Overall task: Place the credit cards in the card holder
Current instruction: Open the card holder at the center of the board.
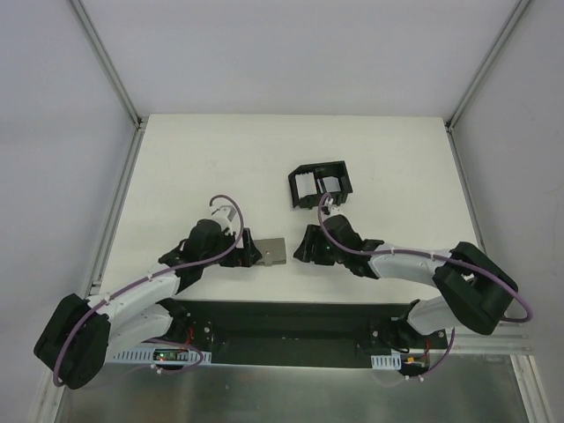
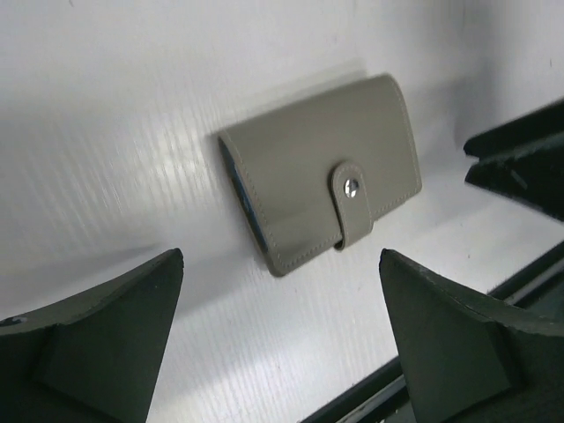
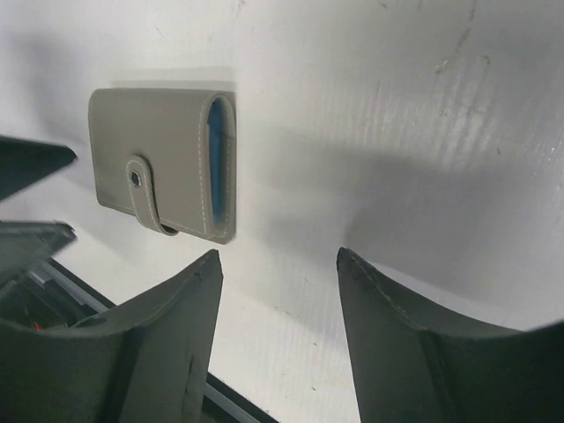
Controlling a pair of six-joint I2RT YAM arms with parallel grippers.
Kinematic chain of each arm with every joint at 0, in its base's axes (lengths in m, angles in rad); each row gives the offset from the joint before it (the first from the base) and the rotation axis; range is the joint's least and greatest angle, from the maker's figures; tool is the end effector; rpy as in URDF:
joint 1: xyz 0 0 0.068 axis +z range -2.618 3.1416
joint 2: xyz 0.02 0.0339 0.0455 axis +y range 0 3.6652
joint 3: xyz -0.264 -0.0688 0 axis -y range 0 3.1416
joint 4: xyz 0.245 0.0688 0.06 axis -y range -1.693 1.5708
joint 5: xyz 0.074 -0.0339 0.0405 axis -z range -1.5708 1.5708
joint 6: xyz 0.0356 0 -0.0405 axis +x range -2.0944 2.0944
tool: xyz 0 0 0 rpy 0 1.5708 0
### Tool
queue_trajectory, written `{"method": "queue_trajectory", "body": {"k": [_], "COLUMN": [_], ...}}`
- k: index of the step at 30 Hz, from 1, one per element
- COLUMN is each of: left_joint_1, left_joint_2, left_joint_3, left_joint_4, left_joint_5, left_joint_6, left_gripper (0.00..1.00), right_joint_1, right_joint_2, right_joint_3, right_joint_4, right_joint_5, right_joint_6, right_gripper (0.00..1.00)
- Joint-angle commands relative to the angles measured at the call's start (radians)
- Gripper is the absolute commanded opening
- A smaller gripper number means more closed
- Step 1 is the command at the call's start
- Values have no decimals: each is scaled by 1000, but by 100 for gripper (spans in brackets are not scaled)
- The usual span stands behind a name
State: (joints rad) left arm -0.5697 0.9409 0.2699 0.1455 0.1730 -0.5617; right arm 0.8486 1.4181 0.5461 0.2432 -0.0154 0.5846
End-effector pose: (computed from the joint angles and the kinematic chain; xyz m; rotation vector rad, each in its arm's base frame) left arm 0.1550 -0.1066 0.1668 0.1190 2.2042 -0.8422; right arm 0.1794 0.2045 0.1610 -0.3146 2.3006 0.7901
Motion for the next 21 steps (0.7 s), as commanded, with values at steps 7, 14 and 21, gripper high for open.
{"method": "queue_trajectory", "body": {"k": [7,14,21], "left_joint_1": [80,229,238], "left_joint_2": [310,404,456], "left_joint_3": [302,296,247], "left_joint_4": [-46,46,149], "left_joint_5": [12,308,411], "left_joint_6": [296,286,279], "left_gripper": [99,99,98], "right_joint_1": [62,86,92], "right_joint_2": [-80,-85,68], "right_joint_3": [29,57,110], "right_joint_4": [-68,-71,50], "right_joint_5": [67,29,-127], "right_joint_6": [-86,-127,-75], "right_gripper": [40,40,32]}}
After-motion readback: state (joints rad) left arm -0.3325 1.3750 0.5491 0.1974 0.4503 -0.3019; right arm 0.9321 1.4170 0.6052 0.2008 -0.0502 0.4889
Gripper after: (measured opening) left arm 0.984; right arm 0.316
